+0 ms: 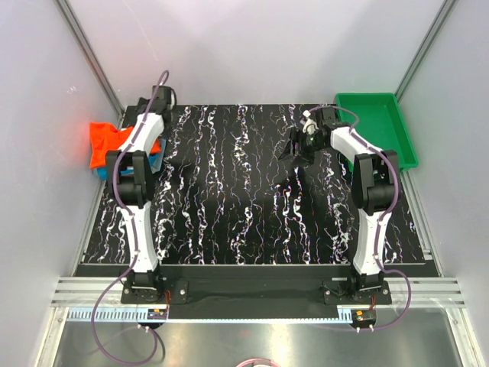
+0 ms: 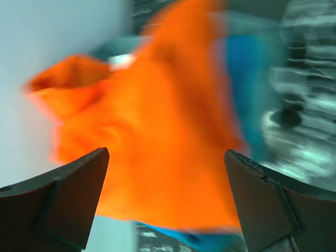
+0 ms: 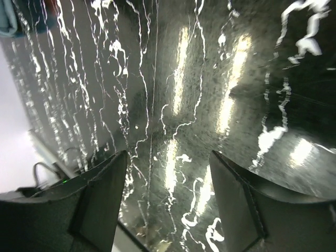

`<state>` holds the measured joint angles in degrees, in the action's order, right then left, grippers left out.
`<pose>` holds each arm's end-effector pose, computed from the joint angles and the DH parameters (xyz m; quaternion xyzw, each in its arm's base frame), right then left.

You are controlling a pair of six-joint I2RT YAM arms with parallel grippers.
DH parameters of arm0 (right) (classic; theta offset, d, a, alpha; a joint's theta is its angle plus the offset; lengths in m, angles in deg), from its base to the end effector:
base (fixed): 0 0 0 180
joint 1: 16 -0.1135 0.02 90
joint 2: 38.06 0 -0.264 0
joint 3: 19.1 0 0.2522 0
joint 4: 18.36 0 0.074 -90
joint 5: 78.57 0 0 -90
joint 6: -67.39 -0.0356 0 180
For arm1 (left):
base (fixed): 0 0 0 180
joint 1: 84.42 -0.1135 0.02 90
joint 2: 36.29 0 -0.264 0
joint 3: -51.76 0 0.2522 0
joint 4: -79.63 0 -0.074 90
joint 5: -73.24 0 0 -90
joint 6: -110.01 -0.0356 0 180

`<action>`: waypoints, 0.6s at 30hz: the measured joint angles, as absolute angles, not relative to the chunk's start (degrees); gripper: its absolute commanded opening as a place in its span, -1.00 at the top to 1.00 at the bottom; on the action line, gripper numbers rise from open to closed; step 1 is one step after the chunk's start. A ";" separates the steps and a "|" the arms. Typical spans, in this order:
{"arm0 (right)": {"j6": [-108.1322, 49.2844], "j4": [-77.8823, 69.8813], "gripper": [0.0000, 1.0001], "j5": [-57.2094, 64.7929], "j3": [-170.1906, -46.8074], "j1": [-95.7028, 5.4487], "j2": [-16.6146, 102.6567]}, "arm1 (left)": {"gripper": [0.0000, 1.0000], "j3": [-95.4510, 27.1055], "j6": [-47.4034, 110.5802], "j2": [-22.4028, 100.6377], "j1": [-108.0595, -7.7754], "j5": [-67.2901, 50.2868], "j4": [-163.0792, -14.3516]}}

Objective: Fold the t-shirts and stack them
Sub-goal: Neatly place the folded tshirt to the corner

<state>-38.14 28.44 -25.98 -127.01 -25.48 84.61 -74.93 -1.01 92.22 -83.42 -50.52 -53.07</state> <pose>0.4453 0.0963 0.1815 -0.0302 0.9210 0.3539 0.1598 0.5045 0.0110 0.2337 0.0717 0.8995 0.3260 0.2818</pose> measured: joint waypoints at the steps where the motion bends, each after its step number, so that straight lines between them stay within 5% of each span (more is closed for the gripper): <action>1: -37.68 28.59 -0.46 -24.99 -127.01 -25.48 83.98 | -0.98 -74.88 1.40 90.97 -81.96 -46.59 -50.80; 5: -36.06 28.55 -0.62 -18.46 -127.04 -25.26 78.32 | -0.98 -73.27 8.50 85.27 -77.06 -37.49 -46.52; 7: -36.08 27.76 -0.99 -12.18 -127.12 -25.23 74.27 | -0.98 -72.24 11.82 81.16 -73.87 -34.81 -45.38; 18: -37.55 19.92 -0.99 21.76 -119.98 -24.82 61.84 | -0.98 -65.57 23.54 63.17 -59.62 -31.07 -47.04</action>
